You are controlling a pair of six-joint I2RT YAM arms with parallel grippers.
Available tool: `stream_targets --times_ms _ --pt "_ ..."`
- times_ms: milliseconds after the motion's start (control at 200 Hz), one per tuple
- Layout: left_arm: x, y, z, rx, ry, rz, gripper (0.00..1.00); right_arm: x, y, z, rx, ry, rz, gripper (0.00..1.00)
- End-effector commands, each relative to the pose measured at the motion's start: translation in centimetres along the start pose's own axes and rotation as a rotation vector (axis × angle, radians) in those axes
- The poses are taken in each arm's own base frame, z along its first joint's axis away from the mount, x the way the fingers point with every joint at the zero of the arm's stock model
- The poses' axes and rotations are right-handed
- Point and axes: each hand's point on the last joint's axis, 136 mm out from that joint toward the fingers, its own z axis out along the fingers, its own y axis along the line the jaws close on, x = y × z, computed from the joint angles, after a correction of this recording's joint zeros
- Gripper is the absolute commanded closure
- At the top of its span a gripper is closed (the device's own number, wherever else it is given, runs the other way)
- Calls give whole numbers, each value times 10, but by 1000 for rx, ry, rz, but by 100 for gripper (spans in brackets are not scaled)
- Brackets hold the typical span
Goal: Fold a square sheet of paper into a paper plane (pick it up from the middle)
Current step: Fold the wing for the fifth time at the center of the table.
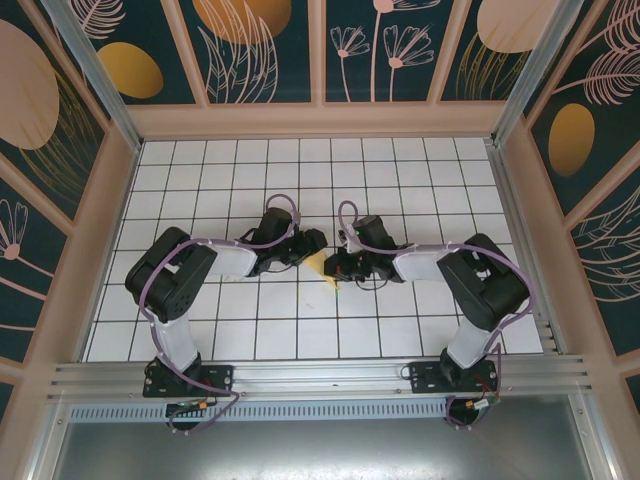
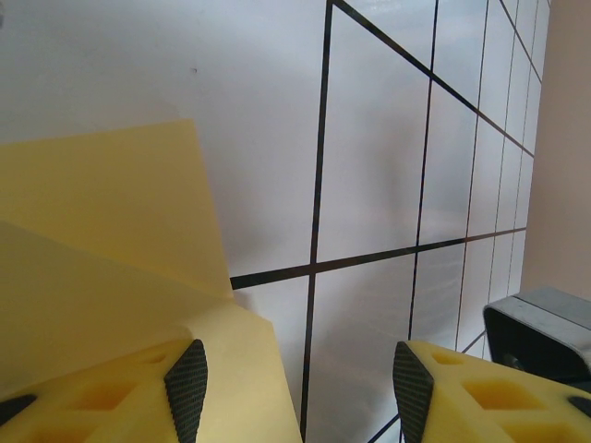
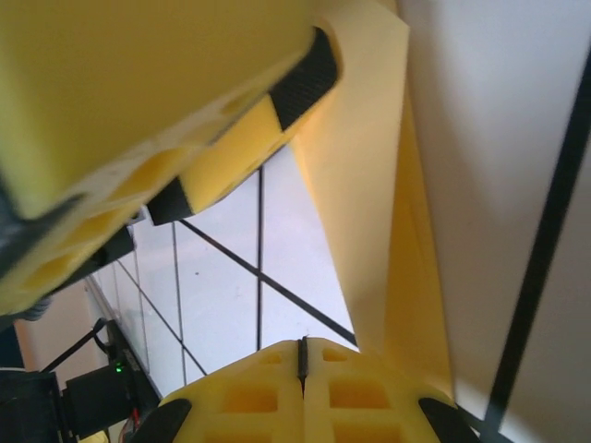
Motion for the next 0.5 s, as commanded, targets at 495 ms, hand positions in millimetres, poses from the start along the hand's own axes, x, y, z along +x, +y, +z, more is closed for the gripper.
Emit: stream_targets --times_ms 495 --pt "15 65 -1 -223 28 -46 41 21 -39 1 92 52 46 99"
